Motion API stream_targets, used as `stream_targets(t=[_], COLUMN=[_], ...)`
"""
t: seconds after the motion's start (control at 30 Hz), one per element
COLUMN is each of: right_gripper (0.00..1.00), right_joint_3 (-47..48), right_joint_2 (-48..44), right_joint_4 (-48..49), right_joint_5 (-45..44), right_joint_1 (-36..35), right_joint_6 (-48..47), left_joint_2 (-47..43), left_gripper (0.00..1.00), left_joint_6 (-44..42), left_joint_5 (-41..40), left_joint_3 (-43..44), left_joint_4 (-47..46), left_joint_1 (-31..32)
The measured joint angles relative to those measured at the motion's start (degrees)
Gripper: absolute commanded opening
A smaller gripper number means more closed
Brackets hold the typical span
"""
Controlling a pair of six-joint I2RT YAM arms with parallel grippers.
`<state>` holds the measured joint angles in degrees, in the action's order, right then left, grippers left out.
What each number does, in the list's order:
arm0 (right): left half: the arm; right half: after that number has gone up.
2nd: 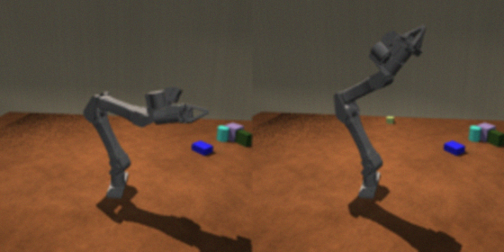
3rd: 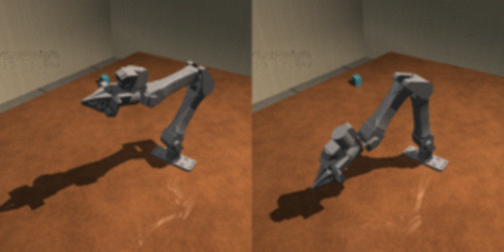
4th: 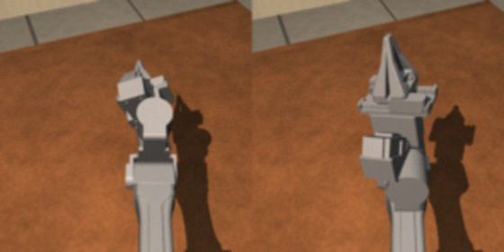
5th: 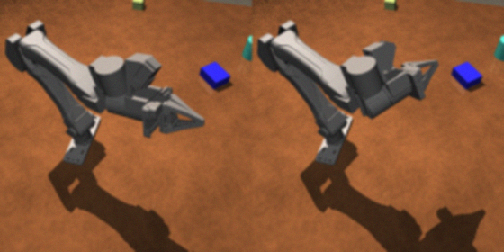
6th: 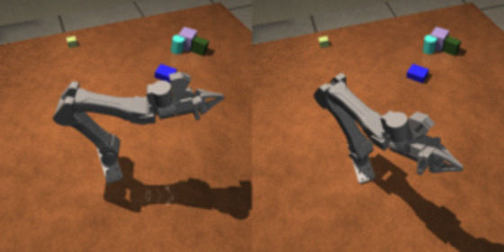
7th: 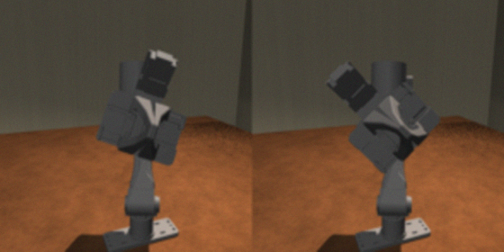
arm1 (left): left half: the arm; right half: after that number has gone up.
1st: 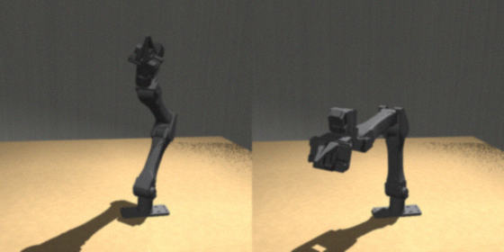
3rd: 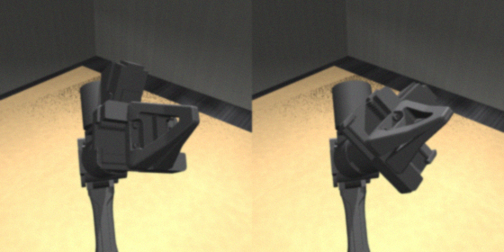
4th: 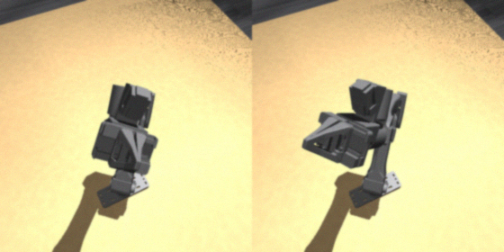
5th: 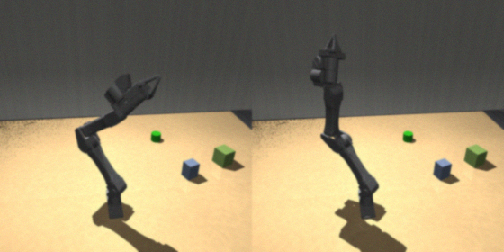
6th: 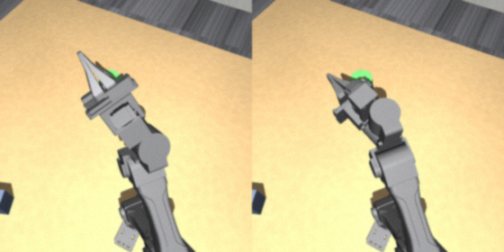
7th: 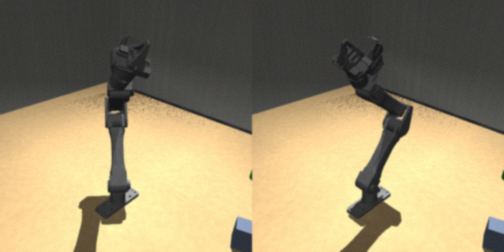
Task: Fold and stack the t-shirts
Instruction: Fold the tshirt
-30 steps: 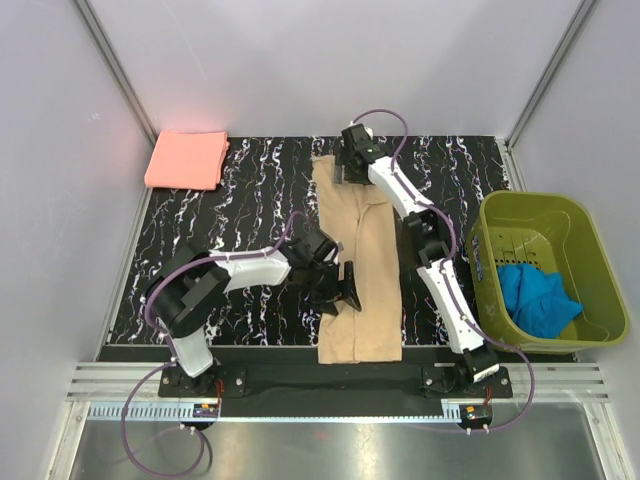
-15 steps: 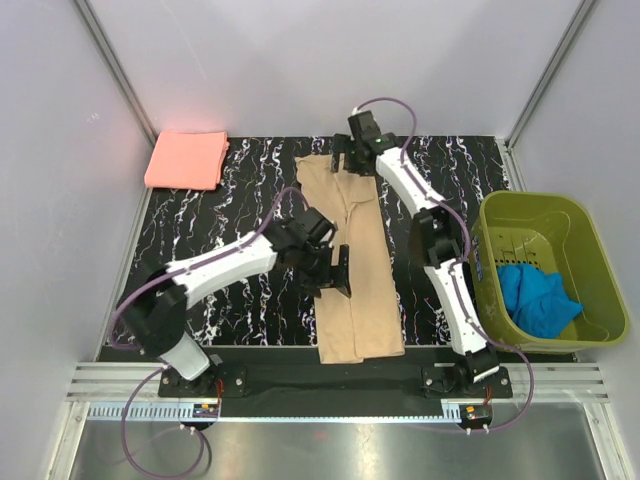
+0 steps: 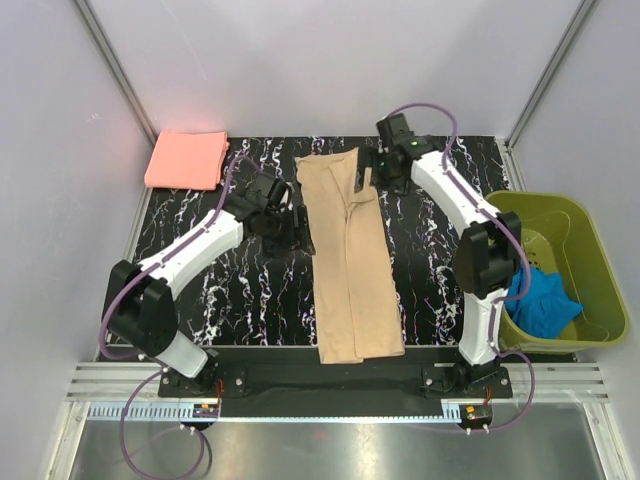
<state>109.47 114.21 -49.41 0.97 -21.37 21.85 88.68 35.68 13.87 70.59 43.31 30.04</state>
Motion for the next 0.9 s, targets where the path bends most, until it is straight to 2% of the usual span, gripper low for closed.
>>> stream_targets(t=[0.17,0.3,0.4,0.57,0.7,0.9], right_gripper=[0.97,0.97,0.97,0.93,0.92,0.92], right_joint_3=[-1.3,-0.7,-0.6,2.5,14.9,35.6], right_joint_2=[4.7,9.8,13.4,19.6,26.5,38.0], right_joint_4=[-1.0,-3.1,-3.7,-4.3,-7.5,-11.1], right_joint_5=[-2.3,-3.5,-4.1,-6.6,-9.8,-11.5], right_joint_1=[-6.1,-10.7,-11.3,-10.4,-10.3,-10.2], right_joint_6=[0.0,0.5,0.5,0.3,-0.2,0.4], left_joint_2=[-1.4,-5.5,-9.0,-14.8,-18.7,-19.1], left_gripper=[0.74,0.75,0.75,0.77,0.77,0.77], left_joint_6=[-1.1,-1.4,-2.2,-3.7,-4.4,-5.6], left_joint_5=[-0.9,-0.8,-1.2,-1.2,-0.5,1.7], left_joint_3=[-0.1,-4.5,-8.4,-12.6,-16.7,-19.4], left_joint_4=[-0.6,-1.4,-0.8,0.3,0.1,0.2], left_joint_1=[-1.4,-5.7,-8.4,-8.5,-10.0,-12.0])
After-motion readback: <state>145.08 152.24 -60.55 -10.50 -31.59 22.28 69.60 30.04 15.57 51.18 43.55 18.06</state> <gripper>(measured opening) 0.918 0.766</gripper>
